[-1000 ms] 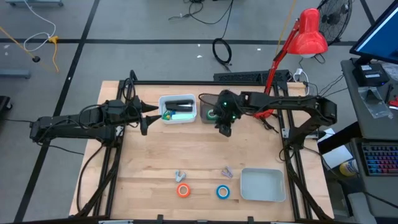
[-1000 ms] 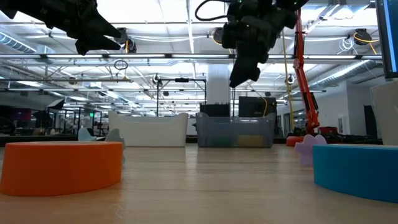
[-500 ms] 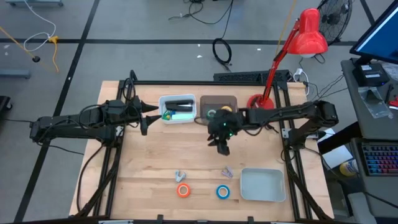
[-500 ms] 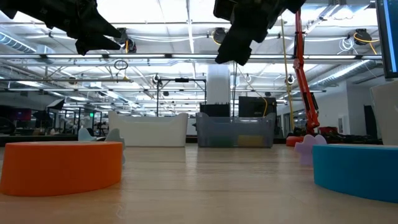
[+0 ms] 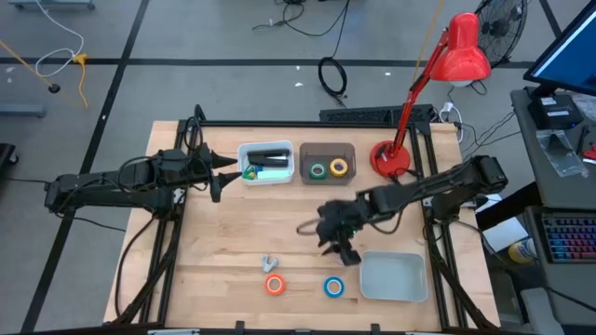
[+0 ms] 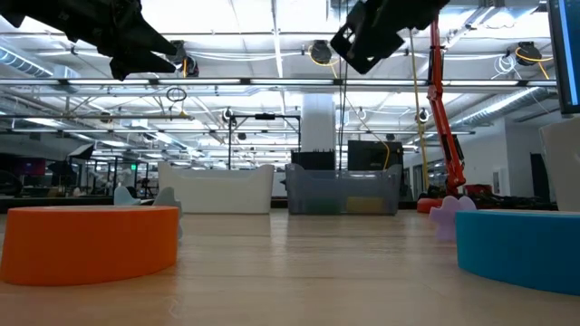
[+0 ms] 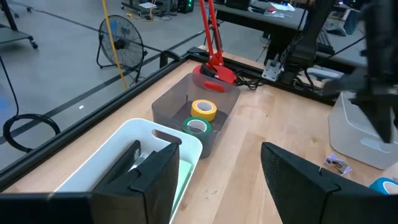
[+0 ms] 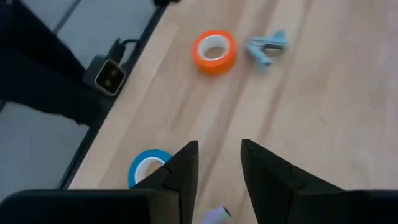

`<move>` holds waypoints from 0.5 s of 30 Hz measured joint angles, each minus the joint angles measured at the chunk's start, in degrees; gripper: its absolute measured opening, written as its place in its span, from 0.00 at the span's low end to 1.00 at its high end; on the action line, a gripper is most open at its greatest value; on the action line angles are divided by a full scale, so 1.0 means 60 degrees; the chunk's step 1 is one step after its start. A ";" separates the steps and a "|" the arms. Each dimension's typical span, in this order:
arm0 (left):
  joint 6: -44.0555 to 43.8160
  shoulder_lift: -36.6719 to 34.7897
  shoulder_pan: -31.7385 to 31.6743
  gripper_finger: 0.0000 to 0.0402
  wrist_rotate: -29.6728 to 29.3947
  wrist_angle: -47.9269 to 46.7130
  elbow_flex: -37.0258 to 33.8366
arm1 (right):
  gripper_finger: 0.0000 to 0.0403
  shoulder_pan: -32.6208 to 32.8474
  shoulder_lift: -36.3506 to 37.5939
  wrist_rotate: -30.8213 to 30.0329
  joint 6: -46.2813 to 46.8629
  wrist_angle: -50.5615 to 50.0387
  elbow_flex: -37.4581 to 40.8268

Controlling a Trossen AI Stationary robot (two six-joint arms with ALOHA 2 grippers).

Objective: Pick and place Stapler, Stapler remover, tape
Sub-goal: Put the blue tape into the black bin

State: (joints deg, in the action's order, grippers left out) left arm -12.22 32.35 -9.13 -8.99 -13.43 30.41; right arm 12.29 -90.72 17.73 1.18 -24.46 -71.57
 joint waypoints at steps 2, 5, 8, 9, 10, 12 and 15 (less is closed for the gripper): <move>0.0003 -0.0003 0.0004 0.57 0.0000 0.0004 0.0000 | 0.29 0.0319 -0.0162 -0.0282 -0.0154 0.0104 0.0000; -0.0001 -0.0002 0.0001 0.57 0.0000 0.0003 0.0000 | 0.29 0.0735 -0.0359 -0.0689 -0.0306 0.0070 0.0002; -0.0001 0.0000 0.0002 0.57 0.0000 0.0000 0.0000 | 0.29 0.1054 -0.0677 -0.0701 -0.0391 0.0170 -0.0007; 0.0000 0.0000 0.0001 0.57 0.0000 0.0000 0.0000 | 0.29 0.1144 -0.0781 -0.0700 -0.0391 0.0116 0.0003; -0.0001 -0.0003 0.0000 0.57 0.0000 0.0000 0.0000 | 0.29 0.1211 -0.0874 -0.0691 -0.0391 0.0125 0.0011; -0.0001 0.0001 0.0001 0.57 0.0004 0.0001 0.0000 | 0.29 0.1294 -0.0973 -0.0682 -0.0414 0.0191 0.0007; -0.0001 0.0001 0.0002 0.57 0.0004 0.0000 0.0000 | 0.29 0.1348 -0.0976 -0.0700 -0.0302 0.0195 0.0007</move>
State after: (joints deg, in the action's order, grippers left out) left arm -12.23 32.36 -9.11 -8.97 -13.43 30.41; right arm 20.38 -96.58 13.53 -0.64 -23.29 -71.53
